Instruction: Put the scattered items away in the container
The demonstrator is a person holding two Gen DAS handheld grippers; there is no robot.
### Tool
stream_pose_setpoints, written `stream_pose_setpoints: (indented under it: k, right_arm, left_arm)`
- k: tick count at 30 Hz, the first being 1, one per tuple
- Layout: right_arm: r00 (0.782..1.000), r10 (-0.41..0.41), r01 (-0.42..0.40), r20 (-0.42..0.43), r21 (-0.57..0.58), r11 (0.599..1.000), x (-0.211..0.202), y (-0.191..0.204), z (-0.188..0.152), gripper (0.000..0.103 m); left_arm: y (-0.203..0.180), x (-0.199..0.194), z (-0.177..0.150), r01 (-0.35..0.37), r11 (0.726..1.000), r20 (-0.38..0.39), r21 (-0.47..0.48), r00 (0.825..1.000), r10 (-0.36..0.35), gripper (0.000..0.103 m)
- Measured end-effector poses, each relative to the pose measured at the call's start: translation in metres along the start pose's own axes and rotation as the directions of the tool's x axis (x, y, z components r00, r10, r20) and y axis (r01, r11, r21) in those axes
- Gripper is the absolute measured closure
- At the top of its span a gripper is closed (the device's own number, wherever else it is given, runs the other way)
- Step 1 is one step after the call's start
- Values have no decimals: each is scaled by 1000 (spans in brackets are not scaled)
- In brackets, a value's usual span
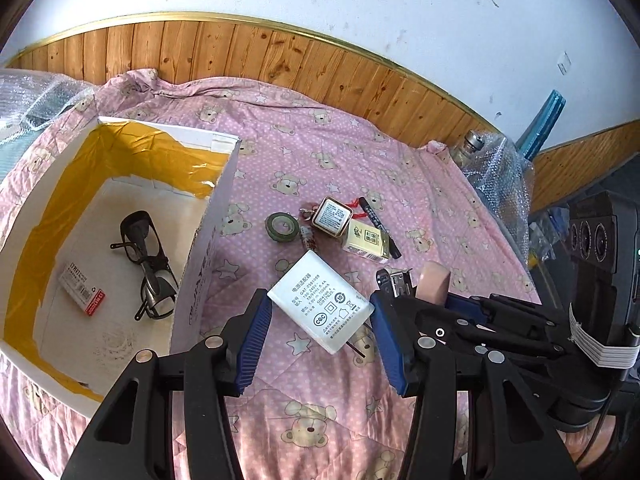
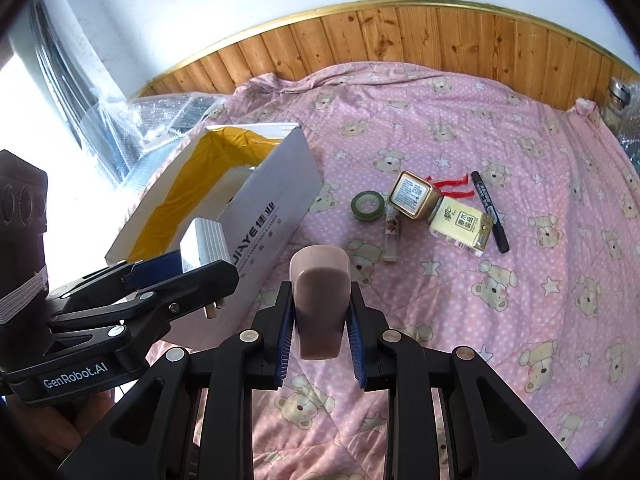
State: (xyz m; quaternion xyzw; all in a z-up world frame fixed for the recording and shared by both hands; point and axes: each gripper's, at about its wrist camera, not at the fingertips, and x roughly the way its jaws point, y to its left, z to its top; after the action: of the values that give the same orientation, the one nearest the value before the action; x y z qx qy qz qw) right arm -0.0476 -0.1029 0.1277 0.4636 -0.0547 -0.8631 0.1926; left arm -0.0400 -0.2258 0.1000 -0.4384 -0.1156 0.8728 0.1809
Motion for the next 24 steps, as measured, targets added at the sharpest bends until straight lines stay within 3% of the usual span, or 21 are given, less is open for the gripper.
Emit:
stream_pose_setpoints:
  k: [14,24]
  right_arm:
    - [1000,9,-7,22,-73,997,-5,39,18,77]
    - [999,36,-32,29,-141,989,5,75,42,77]
  left_arm:
    - [24,-35,7,3,999,76,-40,997,0,51]
    - [58,-55,12,-37,995,121,-89,992,47,51]
